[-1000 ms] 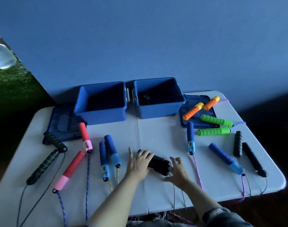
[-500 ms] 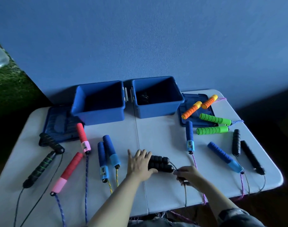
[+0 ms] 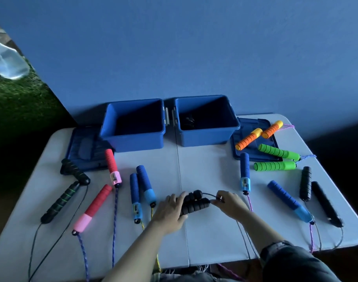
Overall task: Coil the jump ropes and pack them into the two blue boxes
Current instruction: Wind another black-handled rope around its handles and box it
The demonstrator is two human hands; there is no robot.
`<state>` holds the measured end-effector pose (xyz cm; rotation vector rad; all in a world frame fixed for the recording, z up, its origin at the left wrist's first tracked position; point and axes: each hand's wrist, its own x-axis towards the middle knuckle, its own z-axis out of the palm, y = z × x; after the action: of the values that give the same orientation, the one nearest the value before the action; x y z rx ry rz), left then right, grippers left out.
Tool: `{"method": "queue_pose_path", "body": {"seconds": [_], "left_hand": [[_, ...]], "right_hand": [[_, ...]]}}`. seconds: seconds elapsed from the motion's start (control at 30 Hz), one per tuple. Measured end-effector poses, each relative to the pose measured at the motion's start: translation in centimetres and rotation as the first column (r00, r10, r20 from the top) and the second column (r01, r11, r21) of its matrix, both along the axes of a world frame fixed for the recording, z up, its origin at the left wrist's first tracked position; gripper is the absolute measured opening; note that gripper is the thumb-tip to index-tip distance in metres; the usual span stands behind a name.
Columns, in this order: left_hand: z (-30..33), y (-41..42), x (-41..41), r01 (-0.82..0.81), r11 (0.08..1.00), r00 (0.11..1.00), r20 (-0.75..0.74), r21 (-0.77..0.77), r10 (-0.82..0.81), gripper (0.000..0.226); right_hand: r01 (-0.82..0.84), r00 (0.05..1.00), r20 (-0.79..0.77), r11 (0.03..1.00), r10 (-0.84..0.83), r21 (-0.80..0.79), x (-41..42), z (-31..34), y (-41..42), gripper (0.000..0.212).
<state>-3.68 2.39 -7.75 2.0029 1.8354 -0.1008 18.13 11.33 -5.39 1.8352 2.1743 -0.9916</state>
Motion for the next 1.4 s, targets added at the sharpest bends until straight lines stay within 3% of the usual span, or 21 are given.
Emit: {"method": "queue_pose_path", "body": {"seconds": [0.17,0.37,0.57,0.73,0.87,1.1,1.27,1.4], "left_hand": [[1.3,0.1,1.2,-0.051,0.998,0.966,0.251,-0.044,0.060,0.054],[3.1,0.9,1.4,-0.104,0.991,0.899,0.419,-0.082,0.129,0.049],[4.5,1.2,3.0,-0.112,0.994,0.913,0.396,0.008,0.099,0.034],[5.3,1.6,3.3,-0.189,0.980,0.917,0.369,0.068,0.151,0.054],[5.0,1.3,3.1,-0.154,0.985,0.960,0.248,0.082,0.130,0.058],[4.4,0.8,2.8,-0.099,0.994,0.954,0.282,-0.039,0.106,0.059],[4.6,0.8,2.9,-0.058,0.997,0.959,0.276,-0.044,0.068,0.060],[6.9,2.1,3.0,-0.198,0.978,0.868,0.450,-0.071,0.209,0.061]], "right_hand": [[0.058,0.997,0.039,0.984,-0.066,0.165,-0.3,1.2,1.0,0.029],[0.021,0.999,0.020,0.988,-0.025,0.154,-0.6,3.9,4.1,0.048],[0.143,0.981,-0.154,0.976,-0.118,0.163,-1.4,4.9,4.1,0.058],[0.226,0.920,-0.345,0.971,-0.185,0.083,-2.0,5.2,4.5,0.052],[0.157,0.971,-0.189,0.986,-0.145,0.048,-1.6,4.5,3.9,0.049],[0.107,0.994,-0.012,0.990,-0.106,0.096,-1.4,3.7,2.0,0.045],[0.138,0.990,-0.045,0.984,-0.134,0.110,-1.5,3.7,2.4,0.045],[0.198,0.963,-0.202,0.977,-0.178,0.082,-1.6,5.1,4.1,0.044]]}}
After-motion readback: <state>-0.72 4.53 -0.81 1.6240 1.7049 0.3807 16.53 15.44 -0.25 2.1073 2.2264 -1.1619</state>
